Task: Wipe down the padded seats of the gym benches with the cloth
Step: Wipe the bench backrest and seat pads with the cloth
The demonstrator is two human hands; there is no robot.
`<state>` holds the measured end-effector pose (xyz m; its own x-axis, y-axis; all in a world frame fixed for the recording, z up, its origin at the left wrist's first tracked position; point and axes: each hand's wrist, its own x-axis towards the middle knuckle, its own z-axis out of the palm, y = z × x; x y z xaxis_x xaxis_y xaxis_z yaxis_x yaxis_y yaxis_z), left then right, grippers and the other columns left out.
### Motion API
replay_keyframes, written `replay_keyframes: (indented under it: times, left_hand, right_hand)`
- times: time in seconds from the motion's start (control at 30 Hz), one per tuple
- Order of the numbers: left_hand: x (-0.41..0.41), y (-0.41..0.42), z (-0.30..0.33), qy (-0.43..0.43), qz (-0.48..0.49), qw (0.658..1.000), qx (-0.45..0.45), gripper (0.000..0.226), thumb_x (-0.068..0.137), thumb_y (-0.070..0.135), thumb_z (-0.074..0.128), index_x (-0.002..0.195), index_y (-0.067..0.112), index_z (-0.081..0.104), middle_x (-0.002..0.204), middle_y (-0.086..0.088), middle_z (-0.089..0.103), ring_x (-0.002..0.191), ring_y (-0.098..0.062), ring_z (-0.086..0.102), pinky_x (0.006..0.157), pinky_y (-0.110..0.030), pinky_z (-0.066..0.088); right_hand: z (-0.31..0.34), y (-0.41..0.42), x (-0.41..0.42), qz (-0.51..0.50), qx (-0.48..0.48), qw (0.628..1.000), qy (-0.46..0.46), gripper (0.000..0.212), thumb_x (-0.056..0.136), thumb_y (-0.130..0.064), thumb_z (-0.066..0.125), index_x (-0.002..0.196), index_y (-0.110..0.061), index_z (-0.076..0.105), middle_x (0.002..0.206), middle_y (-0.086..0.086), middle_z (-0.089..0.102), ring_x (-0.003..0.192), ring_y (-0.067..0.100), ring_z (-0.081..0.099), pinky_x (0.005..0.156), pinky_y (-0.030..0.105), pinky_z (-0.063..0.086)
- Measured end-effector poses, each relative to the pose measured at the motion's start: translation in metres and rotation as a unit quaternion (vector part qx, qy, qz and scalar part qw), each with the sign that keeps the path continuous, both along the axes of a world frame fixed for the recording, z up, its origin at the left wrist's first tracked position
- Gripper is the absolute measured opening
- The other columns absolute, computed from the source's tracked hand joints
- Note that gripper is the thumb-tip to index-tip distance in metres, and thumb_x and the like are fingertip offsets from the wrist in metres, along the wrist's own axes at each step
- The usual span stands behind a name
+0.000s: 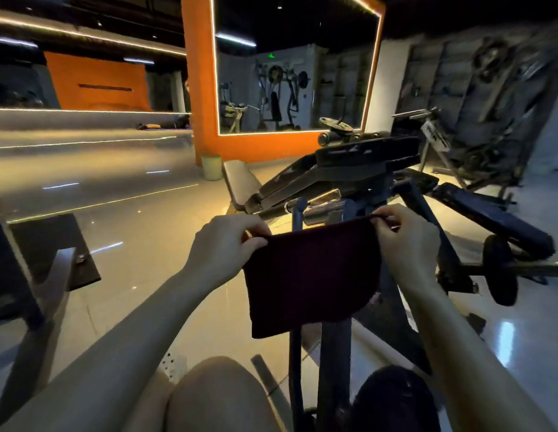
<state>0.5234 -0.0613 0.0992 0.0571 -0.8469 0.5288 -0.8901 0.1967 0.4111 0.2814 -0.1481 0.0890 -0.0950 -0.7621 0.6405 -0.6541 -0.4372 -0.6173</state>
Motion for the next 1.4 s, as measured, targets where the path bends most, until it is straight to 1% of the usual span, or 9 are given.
replay_keyframes:
  times: [0.2, 0.33, 0.43, 0.6, 0.77, 0.97, 1.13, 1.23, 1.4]
  left_hand:
    - [0.044, -0.078, 0.002, 0.027, -0.062, 0.997, -0.038, 0.009, 0.089, 0.020, 0.067, 0.097, 0.025, 0.069, 0.092, 0.014, 0.059, 0.090, -0.008, 0.055, 0.070, -0.019, 0.039]
    - [0.062, -0.131, 0.013, 0.037, -0.109, 0.992, -0.059, 0.010, 0.089, 0.019, 0.068, 0.097, 0.024, 0.069, 0.093, 0.011, 0.063, 0.088, -0.004, 0.055, 0.070, -0.012, 0.037]
    - [0.071, -0.176, 0.022, 0.038, -0.151, 0.985, -0.073, 0.010, 0.088, 0.018, 0.069, 0.096, 0.023, 0.069, 0.094, 0.011, 0.063, 0.085, -0.001, 0.052, 0.071, -0.007, 0.036]
    - [0.077, -0.253, 0.021, 0.032, -0.216, 0.973, -0.080, 0.012, 0.086, 0.020, 0.071, 0.097, 0.025, 0.069, 0.097, 0.009, 0.066, 0.094, -0.012, 0.060, 0.081, -0.032, 0.050]
    - [0.069, -0.311, 0.008, 0.067, -0.284, 0.953, -0.080, 0.016, 0.085, 0.020, 0.072, 0.100, 0.024, 0.067, 0.091, 0.017, 0.061, 0.081, 0.003, 0.054, 0.079, -0.015, 0.043]
    - [0.059, -0.382, 0.002, 0.123, -0.385, 0.911, -0.082, 0.022, 0.084, 0.017, 0.073, 0.103, 0.025, 0.066, 0.085, 0.020, 0.059, 0.078, 0.002, 0.059, 0.072, -0.012, 0.044]
    - [0.057, -0.446, -0.011, 0.122, -0.399, 0.894, -0.162, 0.033, 0.085, 0.030, 0.072, 0.116, 0.026, 0.060, 0.105, 0.017, 0.061, 0.094, 0.004, 0.053, 0.083, -0.010, 0.041]
    - [0.065, -0.485, -0.018, 0.091, -0.396, 0.885, -0.228, 0.039, 0.091, 0.043, 0.053, 0.126, 0.026, 0.051, 0.124, 0.005, 0.059, 0.117, -0.008, 0.048, 0.097, -0.023, 0.037]
    - [0.064, -0.535, -0.022, 0.063, -0.395, 0.885, -0.238, 0.051, 0.096, 0.040, 0.041, 0.143, 0.021, 0.037, 0.150, -0.004, 0.039, 0.141, -0.021, 0.031, 0.114, -0.043, 0.026]
  right_hand:
    - [0.007, -0.039, 0.043, -0.056, -0.045, 0.997, -0.033, 0.021, 0.096, -0.011, 0.055, 0.114, -0.013, 0.067, 0.100, -0.002, 0.066, 0.091, 0.008, 0.058, 0.070, 0.003, 0.034]
    - [0.009, -0.072, 0.068, -0.060, -0.064, 0.993, -0.075, 0.040, 0.097, -0.012, 0.056, 0.136, -0.015, 0.052, 0.129, 0.000, 0.058, 0.120, 0.011, 0.053, 0.099, 0.023, 0.044]
    - [0.011, -0.102, 0.088, -0.058, -0.068, 0.993, -0.079, 0.057, 0.097, -0.014, 0.054, 0.150, -0.019, 0.032, 0.150, 0.000, 0.039, 0.139, 0.013, 0.034, 0.115, 0.038, 0.033]
    - [0.010, -0.164, 0.113, -0.111, -0.084, 0.986, -0.089, 0.070, 0.100, -0.013, 0.048, 0.156, -0.024, 0.008, 0.162, -0.004, 0.014, 0.148, 0.009, 0.008, 0.117, 0.027, 0.012]
    - [0.008, -0.224, 0.123, -0.201, -0.108, 0.973, -0.040, 0.075, 0.099, -0.011, 0.046, 0.156, -0.023, -0.001, 0.164, 0.003, 0.005, 0.150, 0.013, 0.000, 0.120, 0.032, 0.006]
    - [0.019, -0.289, 0.110, -0.347, -0.118, 0.930, 0.036, 0.073, 0.100, -0.016, 0.046, 0.156, -0.016, 0.001, 0.162, 0.015, 0.008, 0.150, 0.024, 0.005, 0.123, 0.041, 0.009]
    - [0.028, -0.342, 0.091, -0.465, -0.125, 0.875, 0.056, 0.062, 0.100, -0.024, 0.030, 0.155, -0.008, 0.006, 0.159, 0.021, 0.017, 0.149, 0.031, 0.011, 0.122, 0.045, 0.006]
    - [0.020, -0.360, 0.091, -0.519, -0.164, 0.835, 0.083, 0.063, 0.098, -0.029, 0.022, 0.154, -0.002, 0.010, 0.157, 0.025, 0.021, 0.148, 0.035, 0.014, 0.121, 0.047, 0.005]
    - [-0.003, -0.380, 0.123, -0.463, -0.136, 0.831, 0.278, 0.067, 0.099, -0.037, 0.028, 0.154, -0.008, 0.003, 0.161, 0.016, 0.007, 0.150, 0.027, -0.007, 0.121, 0.040, -0.011]
